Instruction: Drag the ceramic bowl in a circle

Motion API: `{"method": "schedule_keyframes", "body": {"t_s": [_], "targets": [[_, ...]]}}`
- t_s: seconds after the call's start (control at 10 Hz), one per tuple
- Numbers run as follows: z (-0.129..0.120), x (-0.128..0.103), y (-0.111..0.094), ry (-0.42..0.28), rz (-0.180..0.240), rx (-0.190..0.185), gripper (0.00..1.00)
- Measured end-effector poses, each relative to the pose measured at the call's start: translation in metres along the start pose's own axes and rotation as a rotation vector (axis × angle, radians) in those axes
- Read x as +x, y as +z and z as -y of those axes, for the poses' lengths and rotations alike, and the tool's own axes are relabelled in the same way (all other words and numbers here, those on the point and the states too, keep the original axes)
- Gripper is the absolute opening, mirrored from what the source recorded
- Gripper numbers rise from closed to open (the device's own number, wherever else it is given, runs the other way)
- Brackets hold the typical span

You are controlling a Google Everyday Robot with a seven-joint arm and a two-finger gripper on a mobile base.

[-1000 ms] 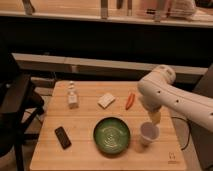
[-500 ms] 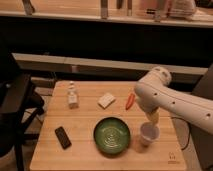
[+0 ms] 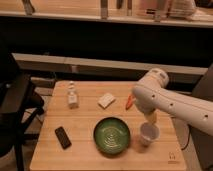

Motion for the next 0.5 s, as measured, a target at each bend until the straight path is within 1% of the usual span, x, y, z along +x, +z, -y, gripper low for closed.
{"method": "schedule_keyframes", "body": {"t_s": [0.2,0.3,0.5], "targets": [[0.0009,-0.003,0.0015,-0.035,-0.001,0.007,0.8],[0.0012,-0.0036,0.0016,-0.041,-0.001,0.009,0.8],[0.004,-0.0106,0.0022,-0.083,-0.004,0.017,0.8]]}}
